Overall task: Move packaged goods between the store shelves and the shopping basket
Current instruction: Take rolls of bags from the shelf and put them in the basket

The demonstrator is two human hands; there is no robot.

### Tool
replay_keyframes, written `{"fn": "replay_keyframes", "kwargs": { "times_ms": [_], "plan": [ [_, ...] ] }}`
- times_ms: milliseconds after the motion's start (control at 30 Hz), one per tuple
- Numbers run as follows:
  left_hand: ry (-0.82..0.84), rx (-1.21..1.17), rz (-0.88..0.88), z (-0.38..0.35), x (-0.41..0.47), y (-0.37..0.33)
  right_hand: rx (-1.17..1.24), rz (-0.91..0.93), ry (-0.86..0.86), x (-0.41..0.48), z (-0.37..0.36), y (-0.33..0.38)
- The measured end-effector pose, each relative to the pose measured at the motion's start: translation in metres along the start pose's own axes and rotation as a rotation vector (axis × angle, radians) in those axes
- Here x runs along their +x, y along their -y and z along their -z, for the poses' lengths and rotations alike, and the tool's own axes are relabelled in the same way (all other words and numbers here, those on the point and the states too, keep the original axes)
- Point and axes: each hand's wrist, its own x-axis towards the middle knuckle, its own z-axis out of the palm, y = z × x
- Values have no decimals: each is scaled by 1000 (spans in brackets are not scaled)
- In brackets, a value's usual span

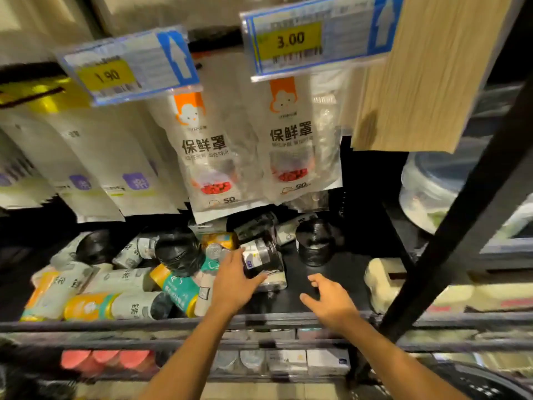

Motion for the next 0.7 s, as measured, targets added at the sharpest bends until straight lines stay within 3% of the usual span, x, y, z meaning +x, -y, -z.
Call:
{"fn": "replay_keyframes", "kwargs": {
  "times_ms": [200, 300, 367, 533, 700],
  "plan": [
    [157, 407, -259, -10, 82, 9, 243, -237, -17, 67, -48, 4],
    [238, 542, -324, -24, 102, 18, 295, -256, -63, 87, -69, 2],
    [205, 570, -349, -29, 108, 24, 286, -247, -74, 96, -83, 2],
    [86, 322, -288, -21, 115, 38, 196, -321, -98, 111, -109, 3],
    [-89, -37, -100, -4, 120, 56, 184, -438, -142, 125, -120, 21]
  ]
}}
